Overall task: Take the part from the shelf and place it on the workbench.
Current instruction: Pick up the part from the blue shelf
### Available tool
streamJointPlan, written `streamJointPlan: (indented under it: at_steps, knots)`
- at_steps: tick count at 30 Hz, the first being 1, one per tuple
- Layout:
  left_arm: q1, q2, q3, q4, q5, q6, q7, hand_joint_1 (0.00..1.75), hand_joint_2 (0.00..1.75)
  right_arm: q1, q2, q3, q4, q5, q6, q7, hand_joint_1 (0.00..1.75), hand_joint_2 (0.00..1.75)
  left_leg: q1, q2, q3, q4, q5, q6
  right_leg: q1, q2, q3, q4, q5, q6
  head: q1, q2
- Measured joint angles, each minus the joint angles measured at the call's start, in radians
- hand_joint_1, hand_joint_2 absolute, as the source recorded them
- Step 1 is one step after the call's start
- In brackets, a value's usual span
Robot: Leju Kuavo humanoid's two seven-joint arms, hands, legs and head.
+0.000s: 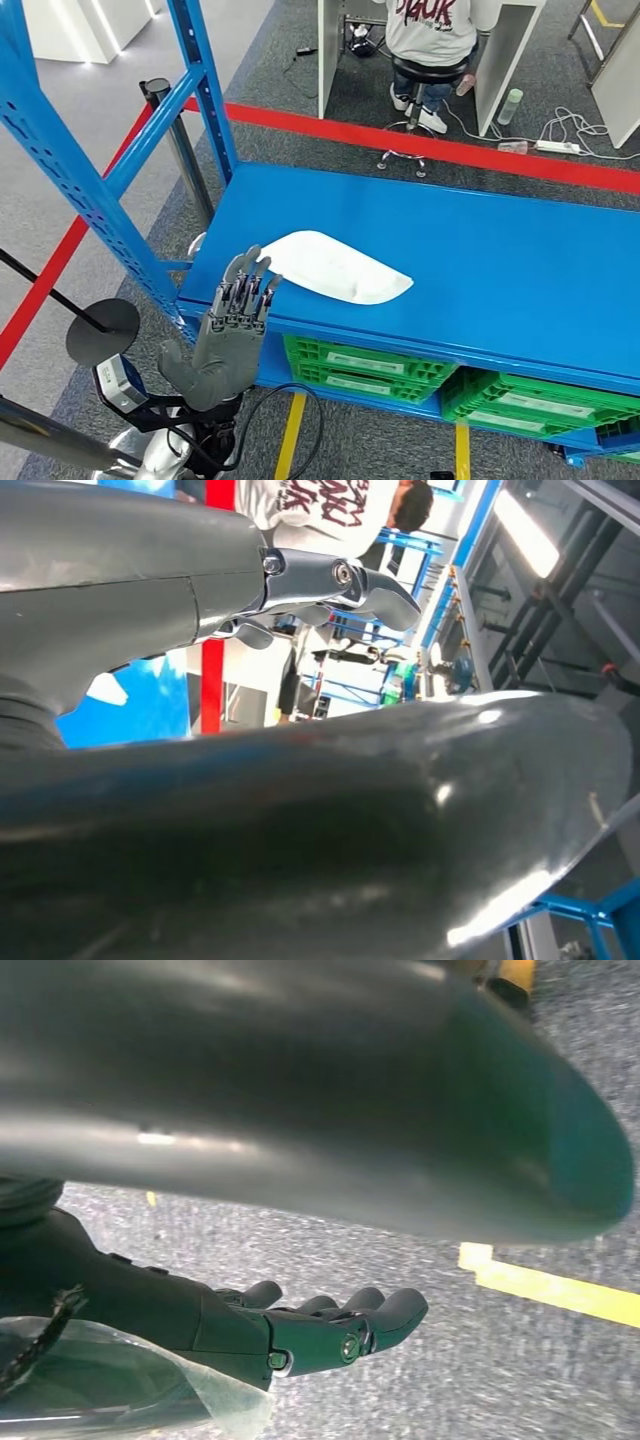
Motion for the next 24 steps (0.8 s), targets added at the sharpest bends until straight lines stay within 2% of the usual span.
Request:
streamJointPlan:
  at_steps: [1,2,5,7,9,10,11,12,13,14,15,16,17,18,19,24]
  knots:
    - [0.0,0.0,0.0,0.0,0.0,0.001,0.0,0.0,0.0,-0.001,0.0,0.0,0.0,0.0,0.0,0.0,0.0,0.0,-0.002,0.0,0.001,0.002,-0.002,-0.005,0.0,0.0,0.015,-0.037,0.017,-0.004,0.0,0.0]
    - [-0.001,0.0,0.0,0.0,0.0,0.001,0.0,0.0,0.0,-0.001,0.0,0.0,0.0,0.0,0.0,0.0,0.0,0.0,-0.004,0.0,0.001,0.005,-0.003,-0.009,0.002,0.001,0.022,-0.052,0.02,-0.009,-0.001,0.0]
    - [-0.001,0.001,0.001,0.0,0.0,0.002,0.001,0.0,0.0,0.0,0.0,0.0,0.0,0.0,0.001,0.0,0.0,0.0,-0.002,0.001,-0.003,0.014,-0.01,-0.02,0.002,0.003,0.025,-0.055,0.024,-0.028,-0.004,0.0]
    - [-0.001,0.001,0.001,0.0,0.0,0.002,0.001,0.0,0.0,0.0,0.0,0.0,0.0,-0.002,0.003,-0.004,0.0,0.0,0.002,0.002,-0.025,0.072,-0.05,-0.032,-0.001,0.001,0.027,-0.057,0.026,-0.039,-0.008,0.0]
    - [-0.001,0.002,0.001,0.001,0.001,0.002,0.001,0.0,0.0,-0.001,0.0,-0.001,0.0,-0.009,0.012,-0.012,0.0,0.87,0.006,0.003,-0.077,0.197,-0.114,-0.042,0.0,0.0,0.028,-0.057,0.025,-0.044,-0.013,0.0]
    - [0.001,0.003,0.001,0.001,0.002,0.002,0.001,0.0,0.0,-0.001,0.0,-0.001,0.0,-0.013,0.019,-0.016,0.0,1.31,0.008,0.003,-0.102,0.254,-0.135,-0.044,0.001,-0.001,0.029,-0.057,0.024,-0.045,-0.012,0.0]
    - [0.002,0.004,0.001,0.002,0.002,0.002,0.001,0.0,0.0,0.0,-0.001,-0.002,0.0,-0.017,0.025,-0.02,0.0,1.75,0.009,0.003,-0.115,0.285,-0.14,-0.044,0.002,-0.001,0.029,-0.057,0.024,-0.045,-0.013,0.0]
    - [0.003,0.004,0.001,0.003,0.003,0.003,0.001,0.0,0.0,0.0,-0.001,-0.003,0.0,-0.02,0.03,-0.022,0.0,1.75,0.009,0.003,-0.11,0.278,-0.124,-0.042,0.003,-0.001,0.031,-0.056,0.024,-0.045,-0.013,0.0]
    - [0.003,0.005,0.001,0.003,0.003,0.003,0.001,0.0,0.0,0.0,-0.001,-0.004,0.0,-0.021,0.033,-0.024,0.0,1.75,0.008,0.003,-0.088,0.234,-0.093,-0.037,0.004,0.0,0.033,-0.056,0.024,-0.045,-0.013,0.0]
    - [0.003,0.005,0.001,0.003,0.003,0.004,0.001,0.0,0.0,-0.001,-0.001,-0.006,0.0,-0.022,0.035,-0.025,0.0,1.75,0.007,0.003,-0.056,0.167,-0.055,-0.03,0.006,0.001,0.035,-0.057,0.023,-0.045,-0.013,0.0]
    - [0.003,0.005,0.001,0.003,0.004,0.005,0.001,0.0,0.0,-0.001,-0.001,-0.007,0.0,-0.021,0.036,-0.024,0.0,1.75,0.007,0.003,-0.023,0.1,-0.03,-0.028,0.01,0.002,0.036,-0.056,0.021,-0.045,-0.013,0.0]
    - [0.002,0.004,0.001,0.003,0.004,0.006,0.001,0.0,0.0,-0.002,-0.002,-0.008,0.0,-0.016,0.036,-0.02,0.0,1.75,0.008,0.002,0.002,0.048,-0.016,-0.033,0.014,0.003,0.035,-0.054,0.019,-0.045,-0.012,0.0]
    - [0.003,0.004,0.001,0.004,0.005,0.008,0.001,0.0,0.0,-0.002,-0.002,-0.008,0.0,-0.008,0.036,-0.016,0.0,1.75,0.01,0.001,0.015,0.019,-0.014,-0.038,0.017,0.003,0.034,-0.052,0.017,-0.045,-0.011,0.0]
    - [0.003,0.003,0.001,0.004,0.005,0.01,0.002,0.0,0.0,-0.002,-0.003,-0.009,0.0,0.001,0.035,-0.011,0.0,1.75,0.011,0.0,0.018,0.009,-0.02,-0.045,0.02,0.004,0.031,-0.051,0.016,-0.045,-0.009,0.0]
    - [0.004,0.003,0.001,0.005,0.006,0.013,0.002,0.0,0.0,-0.002,-0.003,-0.009,0.0,0.01,0.034,-0.007,0.0,1.75,0.011,-0.002,0.017,0.007,-0.021,-0.047,0.019,0.004,0.03,-0.051,0.017,-0.045,-0.007,0.0]
    - [0.004,0.002,0.002,0.005,0.009,0.023,0.008,0.0,0.0,-0.001,-0.003,-0.008,0.0,0.016,0.034,0.003,0.0,1.75,0.004,-0.002,0.016,0.008,-0.021,-0.037,0.013,0.005,0.03,-0.056,0.021,-0.038,-0.005,0.0]
